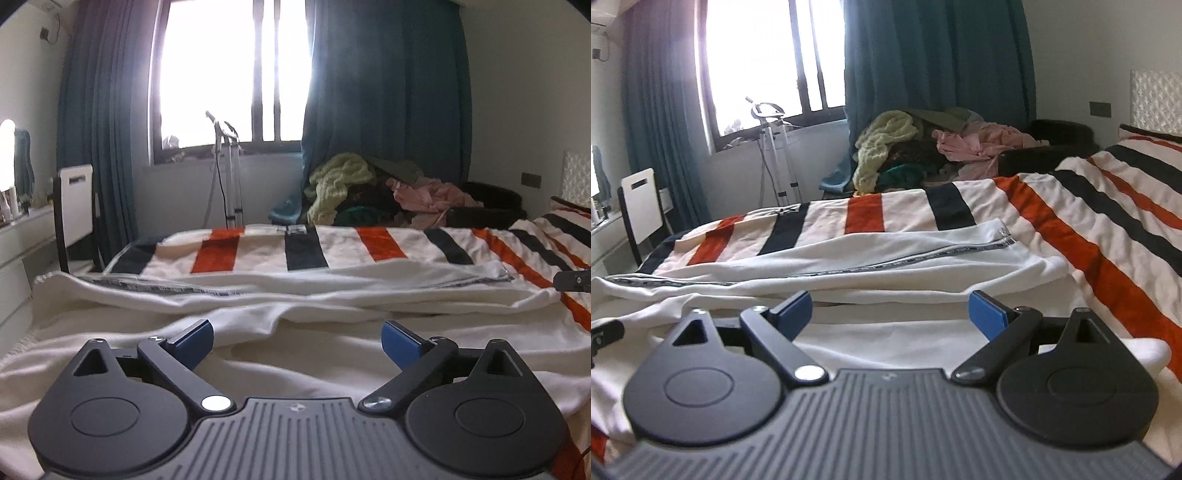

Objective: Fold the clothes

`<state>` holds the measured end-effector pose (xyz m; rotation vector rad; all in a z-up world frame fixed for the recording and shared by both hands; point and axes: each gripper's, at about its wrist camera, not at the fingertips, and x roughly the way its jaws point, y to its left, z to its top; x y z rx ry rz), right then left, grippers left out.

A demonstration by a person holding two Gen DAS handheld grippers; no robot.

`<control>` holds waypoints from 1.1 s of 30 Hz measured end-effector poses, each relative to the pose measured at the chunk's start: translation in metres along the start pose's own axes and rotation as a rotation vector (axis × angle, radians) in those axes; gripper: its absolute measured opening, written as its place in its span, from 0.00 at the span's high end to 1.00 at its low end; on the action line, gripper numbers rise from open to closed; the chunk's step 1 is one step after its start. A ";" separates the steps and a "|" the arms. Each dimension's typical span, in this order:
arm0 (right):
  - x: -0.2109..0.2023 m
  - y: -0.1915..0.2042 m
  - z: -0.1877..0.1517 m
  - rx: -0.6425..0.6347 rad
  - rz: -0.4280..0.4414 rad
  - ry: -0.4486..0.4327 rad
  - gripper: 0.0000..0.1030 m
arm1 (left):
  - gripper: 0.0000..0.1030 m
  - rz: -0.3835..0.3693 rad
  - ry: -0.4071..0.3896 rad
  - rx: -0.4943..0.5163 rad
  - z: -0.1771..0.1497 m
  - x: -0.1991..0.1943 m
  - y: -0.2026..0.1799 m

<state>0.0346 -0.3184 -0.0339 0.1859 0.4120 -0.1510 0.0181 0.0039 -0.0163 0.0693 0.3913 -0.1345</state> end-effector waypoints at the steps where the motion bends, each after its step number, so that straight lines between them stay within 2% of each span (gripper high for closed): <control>1: 0.001 -0.001 0.000 0.003 -0.010 0.006 0.10 | 0.04 -0.001 0.011 -0.003 -0.001 0.002 -0.001; 5: 0.007 -0.006 -0.002 0.016 -0.059 0.037 0.10 | 0.04 0.004 0.029 0.000 -0.005 0.006 -0.001; 9: 0.016 -0.015 -0.005 0.036 -0.146 0.066 0.10 | 0.04 0.004 0.041 -0.012 -0.006 0.010 0.001; 11: 0.022 -0.022 -0.007 0.058 -0.211 0.079 0.10 | 0.04 0.000 0.049 -0.020 -0.006 0.012 0.002; 13: 0.028 -0.034 -0.010 0.102 -0.315 0.103 0.10 | 0.04 -0.001 0.054 -0.022 -0.007 0.013 0.001; 17: 0.033 -0.074 -0.017 0.285 -0.506 0.145 0.10 | 0.04 0.004 0.060 -0.016 -0.008 0.015 0.000; 22: 0.019 -0.112 -0.030 0.494 -0.732 0.105 0.10 | 0.04 0.006 0.080 -0.025 -0.010 0.019 -0.001; 25: 0.014 -0.136 -0.043 0.643 -0.818 0.110 0.10 | 0.04 0.009 0.092 -0.032 -0.011 0.022 -0.001; 29: 0.019 -0.159 -0.067 0.847 -0.768 0.172 0.10 | 0.04 0.015 0.099 -0.042 -0.011 0.023 0.000; 31: 0.028 -0.158 -0.076 0.897 -0.619 0.191 0.08 | 0.04 0.017 0.106 -0.050 -0.012 0.024 0.001; 33: 0.032 -0.151 -0.078 0.906 -0.482 0.171 0.08 | 0.04 0.021 0.111 -0.060 -0.012 0.024 0.003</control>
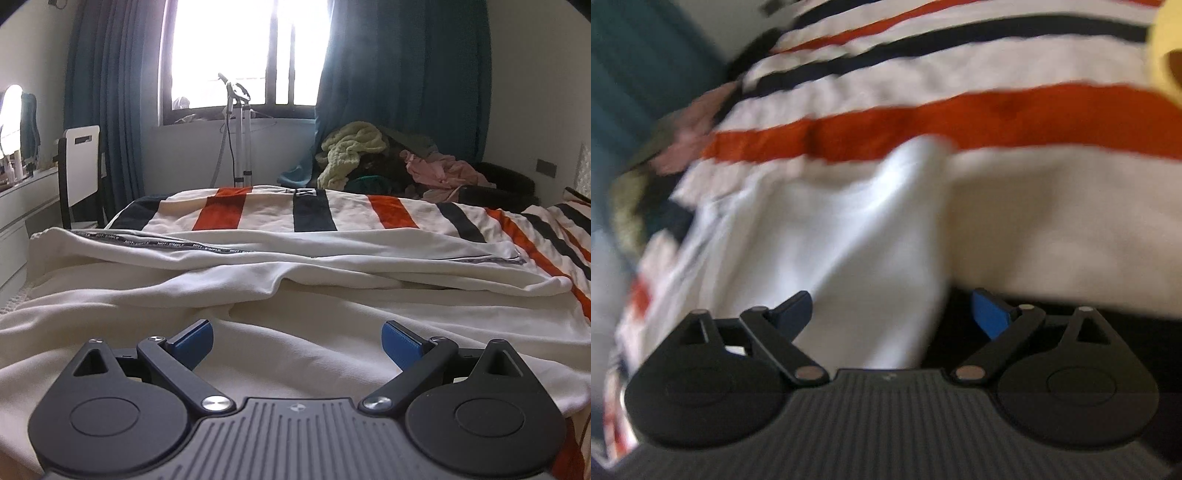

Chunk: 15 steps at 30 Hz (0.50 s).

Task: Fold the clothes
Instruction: 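Grasp the ribbed cuff with the right gripper and lift it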

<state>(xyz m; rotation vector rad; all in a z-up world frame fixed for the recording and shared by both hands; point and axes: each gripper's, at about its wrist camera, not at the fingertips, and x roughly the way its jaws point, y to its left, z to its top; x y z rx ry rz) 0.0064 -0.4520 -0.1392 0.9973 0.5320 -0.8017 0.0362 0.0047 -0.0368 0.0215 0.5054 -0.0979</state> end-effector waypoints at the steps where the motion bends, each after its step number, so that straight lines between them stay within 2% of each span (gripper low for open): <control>1: -0.001 0.002 -0.003 -0.002 0.063 0.014 0.08 | 0.04 0.002 0.003 -0.007 0.000 0.000 0.001; 3: -0.006 0.001 -0.003 0.026 0.177 0.024 0.08 | 0.04 0.005 0.009 -0.028 0.000 0.000 0.004; 4: -0.008 -0.002 -0.002 0.053 0.220 0.018 0.14 | 0.04 0.006 0.010 -0.041 0.000 0.000 0.006; 5: -0.011 -0.005 -0.002 0.077 0.256 0.013 0.23 | 0.04 0.009 0.009 -0.048 0.000 0.000 0.007; 8: -0.015 -0.009 -0.001 0.103 0.280 -0.002 0.51 | 0.04 0.036 -0.005 -0.064 0.004 0.001 0.013; 9: -0.014 -0.008 0.000 0.095 0.273 0.002 0.64 | 0.04 0.045 -0.004 -0.080 0.005 0.002 0.016; 10: -0.013 -0.007 0.001 0.088 0.265 0.005 0.69 | 0.04 0.047 0.003 -0.099 0.005 0.003 0.020; 15: -0.003 -0.008 0.005 0.110 0.226 0.006 0.69 | 0.04 0.063 0.042 -0.218 0.006 0.007 0.043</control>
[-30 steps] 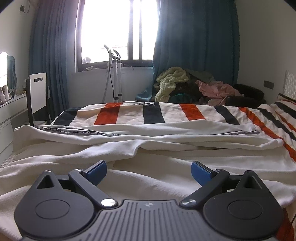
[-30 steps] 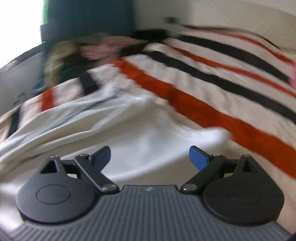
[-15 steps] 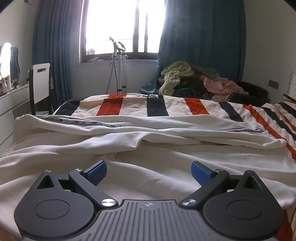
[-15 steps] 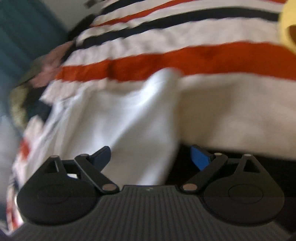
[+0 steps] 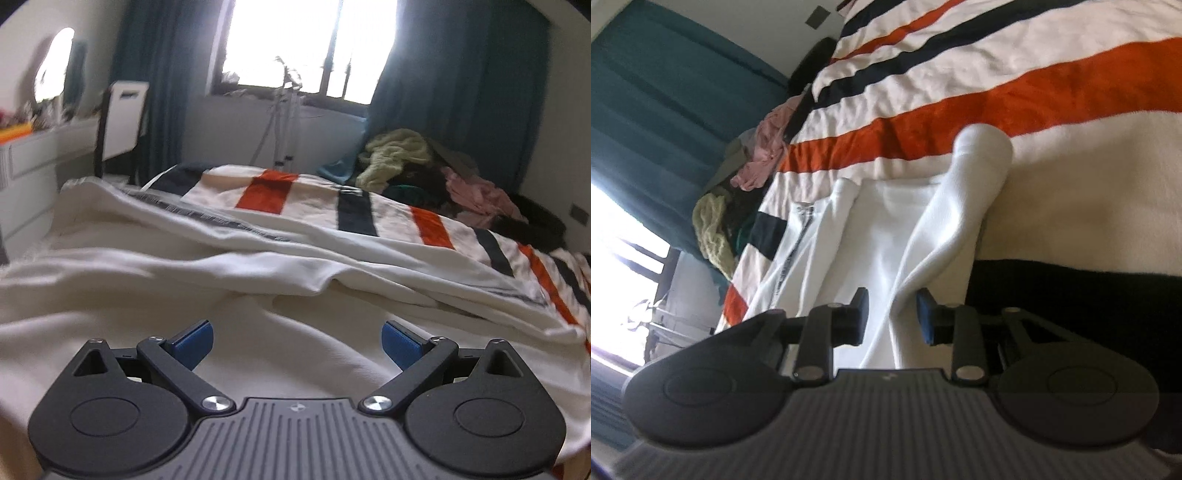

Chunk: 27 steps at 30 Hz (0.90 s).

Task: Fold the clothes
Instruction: 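Grasp the ribbed cuff with the right gripper and lift it, then grasp the elastic waistband with the left gripper while the right gripper holds the cuff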

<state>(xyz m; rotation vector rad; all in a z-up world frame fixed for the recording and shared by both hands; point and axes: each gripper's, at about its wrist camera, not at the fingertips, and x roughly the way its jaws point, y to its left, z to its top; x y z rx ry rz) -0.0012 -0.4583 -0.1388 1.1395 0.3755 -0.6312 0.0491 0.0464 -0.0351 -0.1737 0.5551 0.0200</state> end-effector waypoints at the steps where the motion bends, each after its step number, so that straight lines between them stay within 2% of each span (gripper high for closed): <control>1: 0.004 0.000 0.001 -0.002 -0.015 0.004 0.69 | 0.04 0.006 0.006 -0.029 0.001 0.000 0.006; 5: 0.022 -0.011 0.008 0.082 -0.041 0.035 0.69 | 0.04 0.025 0.039 -0.152 0.004 -0.002 0.030; 9: 0.023 -0.016 0.011 0.114 -0.055 0.006 0.69 | 0.04 0.057 0.036 -0.246 0.013 -0.009 0.060; 11: 0.020 -0.014 0.010 0.105 -0.025 -0.011 0.83 | 0.04 0.088 0.020 -0.292 0.021 -0.014 0.076; 13: 0.015 -0.011 0.010 0.089 0.002 -0.038 0.89 | 0.04 0.137 0.001 -0.332 0.031 -0.019 0.092; 17: 0.003 -0.005 0.012 0.057 0.053 -0.090 0.91 | 0.04 0.169 -0.004 -0.419 0.049 -0.029 0.129; 20: -0.003 -0.004 0.013 0.057 0.060 -0.101 0.91 | 0.04 0.186 0.002 -0.465 0.063 -0.037 0.160; 23: -0.006 -0.003 0.014 0.053 0.058 -0.105 0.91 | 0.04 0.240 -0.010 -0.485 0.079 -0.051 0.199; 27: -0.008 -0.005 0.014 0.068 0.043 -0.099 0.91 | 0.05 0.280 -0.018 -0.588 0.088 -0.071 0.254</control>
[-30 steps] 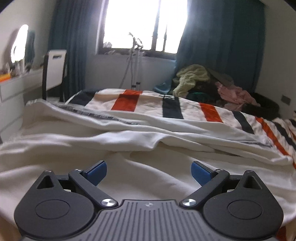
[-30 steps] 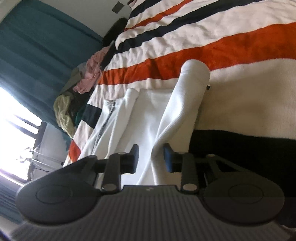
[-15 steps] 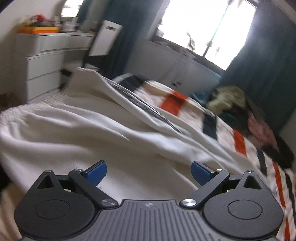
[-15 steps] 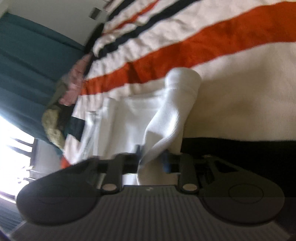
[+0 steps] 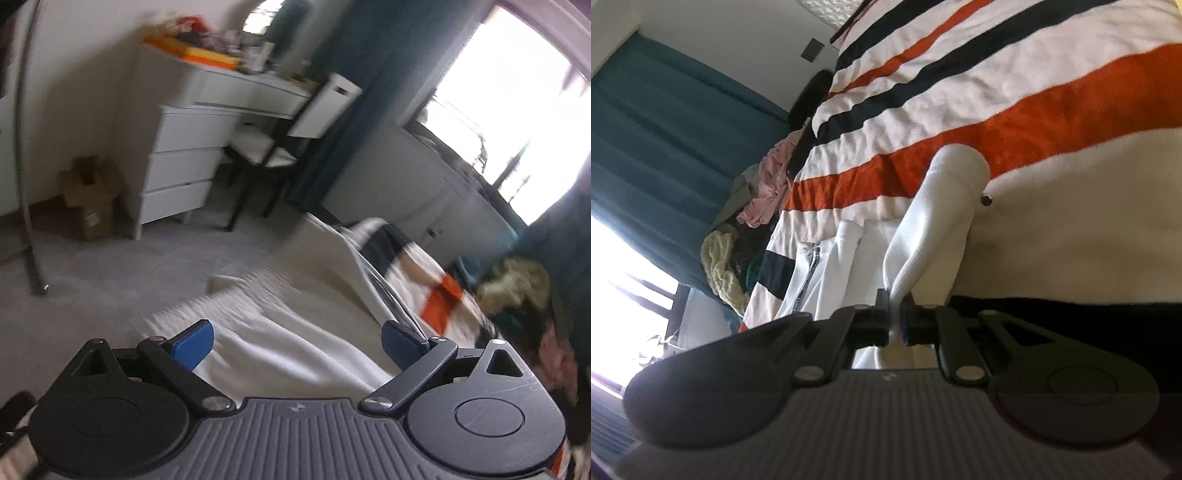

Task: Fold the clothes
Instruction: 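Grasp the elastic waistband with the left gripper while the right gripper holds the cuff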

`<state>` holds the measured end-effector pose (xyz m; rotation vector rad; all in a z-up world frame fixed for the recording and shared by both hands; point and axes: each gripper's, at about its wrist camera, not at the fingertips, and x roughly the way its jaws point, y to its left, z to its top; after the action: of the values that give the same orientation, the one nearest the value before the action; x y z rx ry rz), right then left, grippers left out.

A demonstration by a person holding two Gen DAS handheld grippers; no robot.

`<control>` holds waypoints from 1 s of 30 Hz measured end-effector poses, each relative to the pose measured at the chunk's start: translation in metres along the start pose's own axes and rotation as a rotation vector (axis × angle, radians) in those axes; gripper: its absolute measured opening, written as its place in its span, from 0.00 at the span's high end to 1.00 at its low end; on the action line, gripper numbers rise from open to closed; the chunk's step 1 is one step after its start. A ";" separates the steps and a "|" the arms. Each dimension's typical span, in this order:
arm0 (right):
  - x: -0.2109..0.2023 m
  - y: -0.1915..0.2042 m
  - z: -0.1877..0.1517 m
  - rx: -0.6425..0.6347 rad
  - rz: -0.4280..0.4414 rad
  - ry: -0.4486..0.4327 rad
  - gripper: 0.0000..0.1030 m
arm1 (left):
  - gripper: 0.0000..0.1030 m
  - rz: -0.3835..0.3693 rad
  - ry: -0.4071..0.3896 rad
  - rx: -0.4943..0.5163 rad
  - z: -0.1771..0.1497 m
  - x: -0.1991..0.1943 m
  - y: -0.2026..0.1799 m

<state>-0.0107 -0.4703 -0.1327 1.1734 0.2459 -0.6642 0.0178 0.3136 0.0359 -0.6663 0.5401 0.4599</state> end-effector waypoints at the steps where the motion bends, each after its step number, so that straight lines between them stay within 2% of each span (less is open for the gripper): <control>1: 0.000 0.000 0.000 -0.001 -0.002 -0.002 0.91 | 0.05 0.009 -0.001 -0.001 0.006 -0.003 0.008; 3: -0.001 0.001 0.000 -0.007 -0.003 -0.004 0.91 | 0.05 0.023 0.014 0.010 0.013 -0.005 0.024; 5: -0.003 0.001 -0.001 -0.007 -0.009 -0.003 0.91 | 0.05 0.014 0.057 -0.026 0.014 -0.004 0.043; 12: -0.006 -0.003 -0.001 0.011 -0.031 0.009 0.91 | 0.07 -0.145 0.225 -0.299 -0.016 0.015 0.113; 15: -0.008 0.000 -0.002 -0.007 -0.036 0.004 0.91 | 0.09 -0.209 0.293 -0.339 -0.037 0.025 0.123; 18: -0.009 0.001 -0.003 -0.010 -0.039 0.000 0.91 | 0.09 -0.223 0.290 -0.331 -0.048 0.029 0.123; 20: -0.010 0.000 -0.003 -0.010 -0.042 -0.001 0.91 | 0.15 -0.236 0.285 -0.324 -0.053 0.032 0.119; 22: -0.009 -0.001 -0.003 -0.004 -0.047 -0.001 0.91 | 0.32 -0.288 0.291 -0.332 -0.054 0.035 0.117; 24: -0.009 -0.001 -0.002 0.004 -0.047 0.000 0.91 | 0.33 -0.334 0.286 -0.332 -0.059 0.036 0.112; 27: -0.009 0.000 -0.003 0.003 -0.041 -0.005 0.91 | 0.36 -0.334 0.265 -0.337 -0.064 0.048 0.111; 29: -0.009 -0.001 -0.003 0.010 -0.042 -0.004 0.91 | 0.45 -0.319 0.255 -0.336 -0.066 0.057 0.110; 30: -0.008 -0.002 -0.003 0.015 -0.042 -0.002 0.91 | 0.56 -0.305 0.251 -0.327 -0.066 0.060 0.108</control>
<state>-0.0179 -0.4652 -0.1309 1.1841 0.2650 -0.7051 -0.0175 0.3575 -0.0928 -1.1123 0.5924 0.1776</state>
